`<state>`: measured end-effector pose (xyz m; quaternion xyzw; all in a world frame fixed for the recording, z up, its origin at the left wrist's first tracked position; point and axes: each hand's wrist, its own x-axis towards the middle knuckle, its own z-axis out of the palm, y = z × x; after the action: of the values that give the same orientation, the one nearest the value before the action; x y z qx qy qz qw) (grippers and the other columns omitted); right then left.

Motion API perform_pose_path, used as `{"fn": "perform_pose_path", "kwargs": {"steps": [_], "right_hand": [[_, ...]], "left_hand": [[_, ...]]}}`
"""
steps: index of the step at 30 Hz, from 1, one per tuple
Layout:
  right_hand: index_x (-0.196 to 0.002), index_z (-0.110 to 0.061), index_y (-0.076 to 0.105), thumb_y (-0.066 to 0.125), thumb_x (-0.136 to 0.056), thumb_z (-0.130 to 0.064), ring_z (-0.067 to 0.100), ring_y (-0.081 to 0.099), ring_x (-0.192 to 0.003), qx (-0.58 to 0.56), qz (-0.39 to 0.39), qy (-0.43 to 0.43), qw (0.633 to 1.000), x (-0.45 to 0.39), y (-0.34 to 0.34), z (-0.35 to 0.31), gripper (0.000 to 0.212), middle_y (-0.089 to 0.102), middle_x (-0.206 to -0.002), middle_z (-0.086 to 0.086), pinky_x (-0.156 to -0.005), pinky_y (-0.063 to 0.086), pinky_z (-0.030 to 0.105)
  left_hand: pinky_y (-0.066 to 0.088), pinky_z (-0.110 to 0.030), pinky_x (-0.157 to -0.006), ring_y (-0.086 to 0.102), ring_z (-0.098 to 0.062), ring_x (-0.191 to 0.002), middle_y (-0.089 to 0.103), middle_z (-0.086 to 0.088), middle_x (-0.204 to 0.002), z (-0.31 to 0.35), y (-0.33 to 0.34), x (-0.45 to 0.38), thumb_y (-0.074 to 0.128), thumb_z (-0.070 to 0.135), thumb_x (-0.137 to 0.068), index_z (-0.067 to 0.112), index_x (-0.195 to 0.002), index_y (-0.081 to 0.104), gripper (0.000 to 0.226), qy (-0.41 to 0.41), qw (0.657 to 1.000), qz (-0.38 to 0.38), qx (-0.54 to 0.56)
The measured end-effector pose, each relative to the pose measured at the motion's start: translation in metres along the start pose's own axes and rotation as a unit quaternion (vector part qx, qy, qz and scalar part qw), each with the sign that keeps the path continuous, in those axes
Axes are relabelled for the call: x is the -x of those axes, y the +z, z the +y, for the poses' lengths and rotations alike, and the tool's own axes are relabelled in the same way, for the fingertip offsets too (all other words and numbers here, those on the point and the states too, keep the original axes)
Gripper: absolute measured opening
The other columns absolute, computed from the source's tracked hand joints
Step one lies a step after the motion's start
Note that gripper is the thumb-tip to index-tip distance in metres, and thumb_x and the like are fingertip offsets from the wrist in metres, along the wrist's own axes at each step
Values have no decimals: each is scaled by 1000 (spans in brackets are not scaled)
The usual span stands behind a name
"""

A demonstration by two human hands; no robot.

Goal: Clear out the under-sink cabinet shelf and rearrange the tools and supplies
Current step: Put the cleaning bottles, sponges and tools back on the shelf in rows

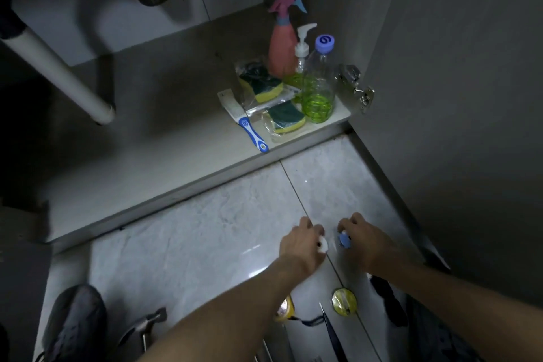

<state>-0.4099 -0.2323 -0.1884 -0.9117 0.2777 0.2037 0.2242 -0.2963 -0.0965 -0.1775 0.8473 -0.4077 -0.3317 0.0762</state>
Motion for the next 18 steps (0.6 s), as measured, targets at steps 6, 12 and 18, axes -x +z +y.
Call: {"fn": "perform_pose_path", "kwargs": {"steps": [6, 12, 18], "right_hand": [[-95, -20, 56, 71, -81, -12, 19, 60, -82, -154, 115, -52, 980, -15, -41, -26, 22, 50, -98, -4, -74, 47, 33], [-114, -26, 58, 68, -77, -22, 19, 60, -94, -158, 207, -182, 948, -53, -110, -111, 38, 51, -112, -8, -79, 50, 37], [-121, -23, 62, 68, -84, -37, 25, 58, -109, -29, 186, -225, 956, -109, -152, -190, 40, 60, -120, -2, -80, 48, 36]], "left_hand": [[48, -30, -79, 62, -28, -103, 58, 0, -112, -27, -43, 5, 66, 45, -79, 27, -111, 64, 37, 28, 999, 36, 26], [48, -33, -73, 61, -27, -86, 57, -1, -95, -92, -150, 34, 52, 42, -73, 18, -101, 64, 38, 86, 968, 236, 23], [45, -26, -77, 64, -24, -98, 69, -5, -102, -153, -244, -20, 73, 36, -79, 18, -107, 70, 33, -45, 953, 293, 66]]}}
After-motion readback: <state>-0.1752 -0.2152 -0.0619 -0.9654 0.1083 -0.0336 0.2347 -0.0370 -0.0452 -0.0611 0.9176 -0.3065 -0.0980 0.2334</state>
